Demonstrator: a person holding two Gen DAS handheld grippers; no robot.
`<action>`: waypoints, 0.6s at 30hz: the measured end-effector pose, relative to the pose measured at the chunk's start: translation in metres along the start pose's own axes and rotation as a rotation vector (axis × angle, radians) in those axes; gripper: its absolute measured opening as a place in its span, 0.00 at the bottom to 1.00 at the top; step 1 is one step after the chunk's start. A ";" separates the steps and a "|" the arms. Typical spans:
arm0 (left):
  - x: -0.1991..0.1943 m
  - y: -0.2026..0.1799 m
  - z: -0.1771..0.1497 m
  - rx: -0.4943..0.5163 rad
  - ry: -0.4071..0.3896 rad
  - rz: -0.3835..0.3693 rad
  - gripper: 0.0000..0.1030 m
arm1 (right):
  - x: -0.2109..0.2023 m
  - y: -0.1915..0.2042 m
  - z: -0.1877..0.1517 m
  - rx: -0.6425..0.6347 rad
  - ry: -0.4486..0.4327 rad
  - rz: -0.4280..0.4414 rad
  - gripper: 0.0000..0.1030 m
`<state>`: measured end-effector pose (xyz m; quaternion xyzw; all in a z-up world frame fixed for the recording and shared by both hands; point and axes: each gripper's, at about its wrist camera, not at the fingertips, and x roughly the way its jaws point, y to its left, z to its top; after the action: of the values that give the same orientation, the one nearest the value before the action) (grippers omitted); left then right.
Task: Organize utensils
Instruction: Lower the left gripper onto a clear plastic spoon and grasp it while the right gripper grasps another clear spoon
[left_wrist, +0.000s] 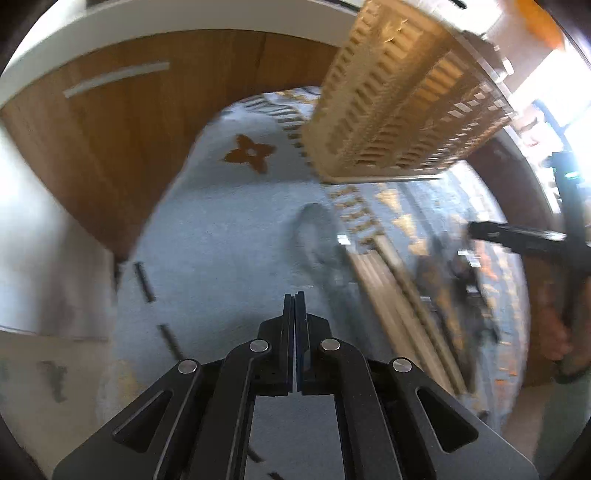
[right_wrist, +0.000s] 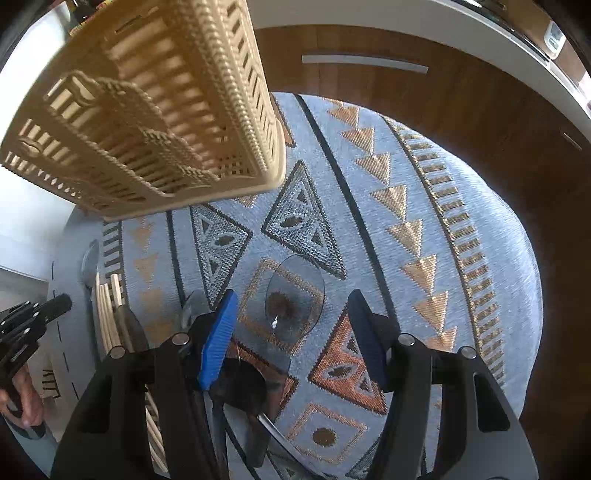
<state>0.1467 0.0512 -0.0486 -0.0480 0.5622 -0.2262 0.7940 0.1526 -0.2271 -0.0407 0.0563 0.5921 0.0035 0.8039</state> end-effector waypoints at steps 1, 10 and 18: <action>-0.003 0.000 -0.001 0.012 -0.001 -0.017 0.04 | 0.001 0.000 -0.001 0.000 0.000 0.004 0.56; 0.021 -0.044 0.002 0.138 0.011 0.133 0.21 | -0.010 -0.005 -0.001 -0.004 -0.009 -0.008 0.56; 0.025 -0.060 0.009 0.144 0.001 0.252 0.11 | -0.010 -0.001 0.004 -0.023 0.037 -0.003 0.56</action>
<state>0.1437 -0.0144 -0.0472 0.0801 0.5464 -0.1646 0.8173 0.1537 -0.2294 -0.0303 0.0462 0.6067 0.0102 0.7935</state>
